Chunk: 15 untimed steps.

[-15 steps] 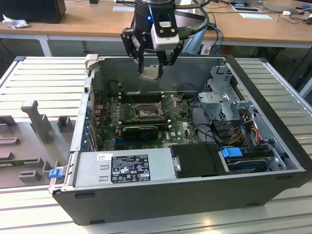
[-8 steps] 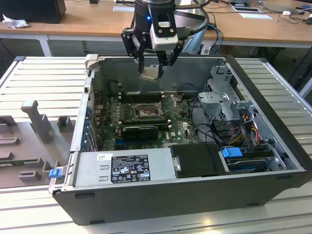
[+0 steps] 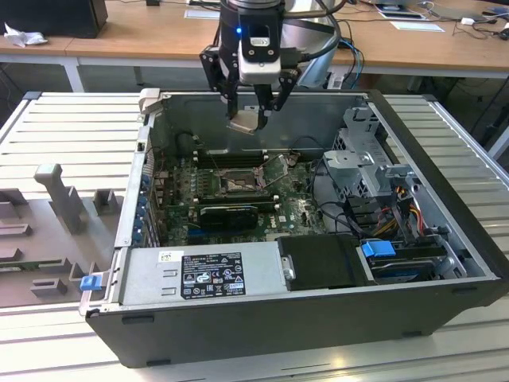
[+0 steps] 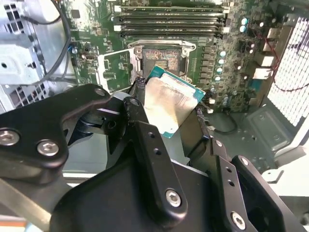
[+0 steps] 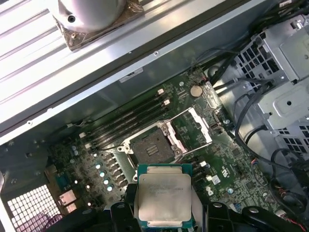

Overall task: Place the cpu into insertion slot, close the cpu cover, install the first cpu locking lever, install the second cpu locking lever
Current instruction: 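Place the cpu into insertion slot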

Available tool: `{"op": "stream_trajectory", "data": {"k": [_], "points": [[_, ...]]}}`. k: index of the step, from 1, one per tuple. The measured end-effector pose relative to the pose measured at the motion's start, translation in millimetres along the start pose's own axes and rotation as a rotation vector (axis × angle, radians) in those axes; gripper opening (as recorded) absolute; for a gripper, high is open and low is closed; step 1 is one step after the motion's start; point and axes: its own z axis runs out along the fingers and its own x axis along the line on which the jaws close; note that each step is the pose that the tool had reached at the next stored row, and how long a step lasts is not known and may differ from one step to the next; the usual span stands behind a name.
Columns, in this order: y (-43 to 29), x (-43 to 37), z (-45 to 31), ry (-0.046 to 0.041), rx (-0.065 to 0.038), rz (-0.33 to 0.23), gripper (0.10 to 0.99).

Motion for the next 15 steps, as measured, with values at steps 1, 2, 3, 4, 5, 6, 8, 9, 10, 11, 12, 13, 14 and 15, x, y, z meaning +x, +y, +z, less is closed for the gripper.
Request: {"op": "stream_trajectory", "data": {"k": [1, 2, 3, 4, 5, 6, 8, 9, 10, 11, 12, 13, 14, 15], "points": [[0.0, 0.0, 0.4, -0.0023, 0.0, 0.026, 0.525], [-0.1, 0.0, 0.6, -0.0034, -0.001, 0.038, 0.525], [-0.1, 0.0, 0.8, -0.0045, -0.001, 0.051, 0.525], [-0.1, 0.0, 1.1, -0.0061, -0.001, 0.069, 0.525], [-0.1, 0.0, 1.3, -0.0072, -0.002, 0.081, 0.525], [-0.2, 0.0, 1.5, -0.0088, -0.002, 0.099, 0.525], [-0.2, 0.0, 1.9, -0.0114, -0.002, 0.129, 0.525], [-0.2, 0.0, 2.0, -0.0123, -0.003, 0.139, 0.525], [-0.2, 0.0, 2.2, -0.0136, -0.003, 0.154, 0.525], [-0.2, -0.1, 2.5, -0.0153, -0.003, 0.172, 0.525], [-0.2, -0.1, 2.7, -0.0165, -0.004, 0.186, 0.525], [-0.3, -0.1, 2.8, -0.0175, -0.004, 0.197, 0.525], [-0.3, -0.1, 3.1, -0.0192, -0.004, 0.216, 0.525], [-0.3, -0.1, 3.2, -0.0204, -0.004, 0.23, 0.525]]}}
